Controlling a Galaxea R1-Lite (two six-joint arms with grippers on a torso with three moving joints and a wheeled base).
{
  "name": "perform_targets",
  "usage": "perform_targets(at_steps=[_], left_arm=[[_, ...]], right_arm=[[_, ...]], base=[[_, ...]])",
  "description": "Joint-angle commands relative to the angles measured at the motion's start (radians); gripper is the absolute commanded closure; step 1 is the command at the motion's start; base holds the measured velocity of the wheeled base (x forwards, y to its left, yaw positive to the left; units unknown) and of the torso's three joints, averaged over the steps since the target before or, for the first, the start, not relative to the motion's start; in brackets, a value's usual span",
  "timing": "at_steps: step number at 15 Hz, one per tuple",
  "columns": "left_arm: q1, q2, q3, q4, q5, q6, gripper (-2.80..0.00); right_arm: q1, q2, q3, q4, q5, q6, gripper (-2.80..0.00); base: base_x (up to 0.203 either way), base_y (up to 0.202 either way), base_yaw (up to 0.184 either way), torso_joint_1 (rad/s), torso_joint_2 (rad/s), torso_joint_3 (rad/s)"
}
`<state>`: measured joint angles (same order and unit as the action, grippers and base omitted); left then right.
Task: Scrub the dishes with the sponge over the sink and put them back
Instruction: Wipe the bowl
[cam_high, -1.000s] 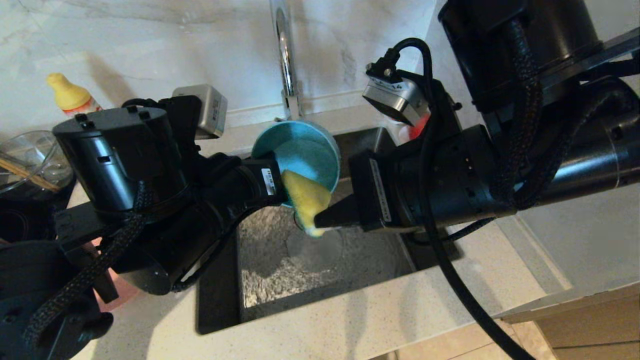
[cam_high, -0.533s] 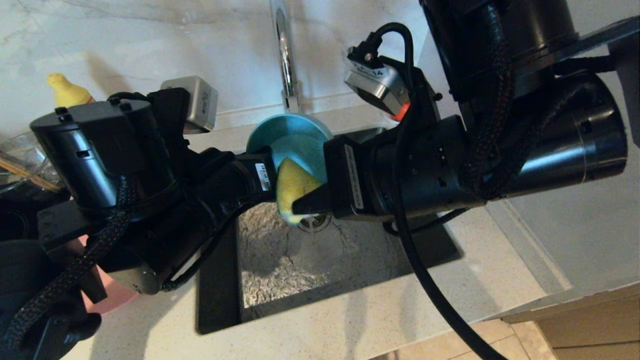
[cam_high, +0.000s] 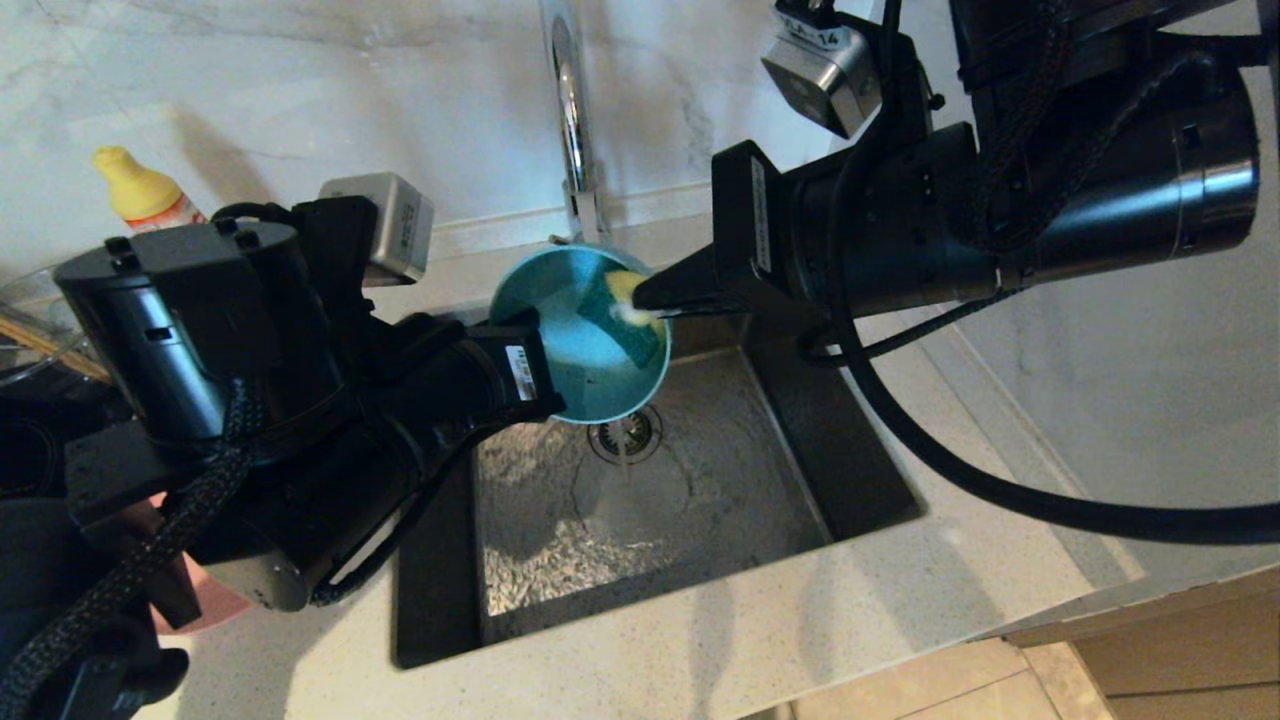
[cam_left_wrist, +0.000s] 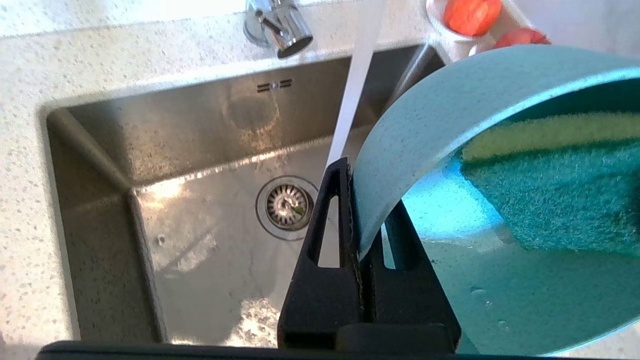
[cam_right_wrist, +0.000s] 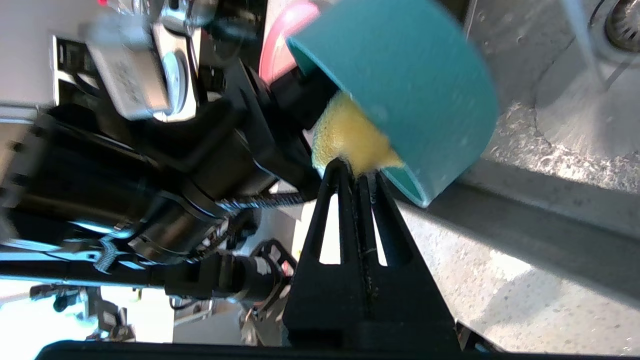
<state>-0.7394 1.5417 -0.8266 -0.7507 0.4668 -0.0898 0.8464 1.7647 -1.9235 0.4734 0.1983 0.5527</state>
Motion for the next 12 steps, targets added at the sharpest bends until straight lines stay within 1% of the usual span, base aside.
perform_targets(at_steps=[1,5,12], left_arm=[[0.000,0.000,0.022,-0.004,0.001,-0.001,0.00],[0.000,0.029,0.065,-0.042,-0.002,-0.001,0.00],[0.004,0.038,0.037,-0.055,0.010,-0.001,0.00]], right_arm=[[-0.007,-0.008,-0.006,0.001,0.001,-0.006,0.00],[-0.006,-0.023,-0.005,0.002,-0.007,-0.037,0.00],[0.049,-0.075,0.026,0.039,-0.004,-0.036,0.00]], base=[[0.000,0.000,0.000,0.000,0.00,0.000],[0.000,0.000,0.000,0.000,0.00,0.000],[0.000,0.000,0.000,0.000,0.00,0.000]])
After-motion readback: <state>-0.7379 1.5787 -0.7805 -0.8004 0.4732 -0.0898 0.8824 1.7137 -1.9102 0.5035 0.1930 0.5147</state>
